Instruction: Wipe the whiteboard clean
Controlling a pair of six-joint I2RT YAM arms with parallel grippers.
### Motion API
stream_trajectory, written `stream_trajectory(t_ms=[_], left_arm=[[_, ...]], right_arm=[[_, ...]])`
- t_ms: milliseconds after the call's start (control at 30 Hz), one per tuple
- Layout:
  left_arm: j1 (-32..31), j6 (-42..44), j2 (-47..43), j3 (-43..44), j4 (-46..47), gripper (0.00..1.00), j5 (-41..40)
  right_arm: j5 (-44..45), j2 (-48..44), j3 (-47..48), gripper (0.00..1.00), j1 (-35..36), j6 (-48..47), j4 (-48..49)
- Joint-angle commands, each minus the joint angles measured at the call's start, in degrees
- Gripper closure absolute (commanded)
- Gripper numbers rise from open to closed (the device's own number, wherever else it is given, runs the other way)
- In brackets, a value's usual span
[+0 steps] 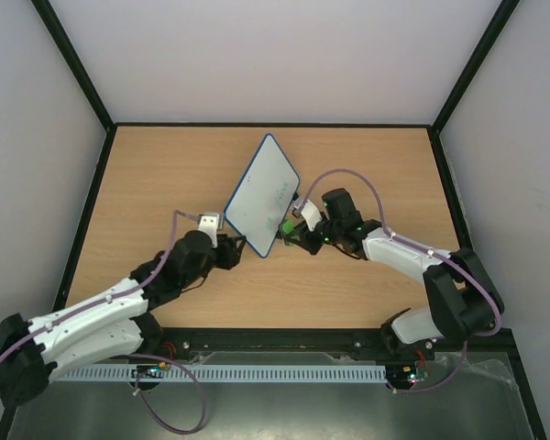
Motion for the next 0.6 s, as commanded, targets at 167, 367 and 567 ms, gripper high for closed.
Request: stream_trajectory(t_ms=[167, 367, 567], left_arm=[[-4.8, -9.4, 11.2, -3.8, 22.2, 0.45, -15.6], [-2.8, -6.6, 14.4, -4.5, 28.0, 0.66, -16.2], [8.0, -3.1, 12.6, -4.5, 27.6, 0.73, -10.1]], right_arm=[[1.7, 2.3, 1.5, 0.98, 0.2, 2.1, 7.0], [2.1, 2.3, 0.4, 0.98, 0.2, 2.4, 8.4], [2.2, 4.5, 1.5, 0.98, 1.1, 2.8, 10.1]])
